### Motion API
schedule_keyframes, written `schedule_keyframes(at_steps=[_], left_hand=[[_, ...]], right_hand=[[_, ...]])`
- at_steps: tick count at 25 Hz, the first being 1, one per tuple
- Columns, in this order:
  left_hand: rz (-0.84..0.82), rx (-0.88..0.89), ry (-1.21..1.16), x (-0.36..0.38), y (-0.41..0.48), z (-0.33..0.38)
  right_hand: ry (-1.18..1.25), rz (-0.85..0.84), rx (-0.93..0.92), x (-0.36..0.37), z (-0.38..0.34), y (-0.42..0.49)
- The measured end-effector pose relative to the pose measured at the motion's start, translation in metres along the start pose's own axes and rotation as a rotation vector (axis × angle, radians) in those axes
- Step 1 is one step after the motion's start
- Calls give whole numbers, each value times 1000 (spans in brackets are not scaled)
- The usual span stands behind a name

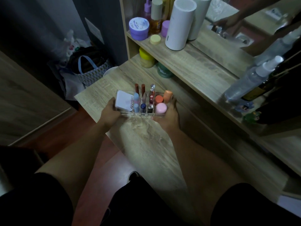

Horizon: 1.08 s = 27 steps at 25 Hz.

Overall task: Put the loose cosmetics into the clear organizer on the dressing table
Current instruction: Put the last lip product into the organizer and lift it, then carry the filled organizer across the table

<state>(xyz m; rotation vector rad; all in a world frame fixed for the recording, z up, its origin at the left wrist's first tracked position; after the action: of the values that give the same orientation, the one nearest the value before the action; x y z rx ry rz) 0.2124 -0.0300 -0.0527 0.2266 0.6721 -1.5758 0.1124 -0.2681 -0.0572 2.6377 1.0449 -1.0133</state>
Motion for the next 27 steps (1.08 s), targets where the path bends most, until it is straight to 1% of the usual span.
schedule_keyframes(at_steps=[2,4,7,9,13,18,27], left_hand=[[-44,-2,-79,5,8,-1],[-68,-28,-154,8,10,0],[-52,-88,-266,9,8,1],[-64,-95,-292,11,7,3],[-116,-79,-293,12,2,11],[-149,-47,-251,12,-7,20],[-332,58,-175,45,-44,49]], right_hand=[[54,6,19,2,1,2],[44,16,3,2,0,3],[62,30,10,-1,3,3],[49,42,-5,-5,2,1],[42,49,-1,-14,4,-6],[62,72,60,-34,10,-23],[137,278,170,-94,44,-70]])
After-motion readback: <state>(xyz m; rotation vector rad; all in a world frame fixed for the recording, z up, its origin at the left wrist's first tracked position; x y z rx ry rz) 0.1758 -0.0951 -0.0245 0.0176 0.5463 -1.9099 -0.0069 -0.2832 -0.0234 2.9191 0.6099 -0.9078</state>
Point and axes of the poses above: each hand's wrist, its own y-axis towards the middle knuckle, its own x-axis out of the palm, z = x × y, the point moved 8 cm from there along y, towards the middle knuckle, and after that the axes turned 14 degrees about z, right-handed, at the moved point
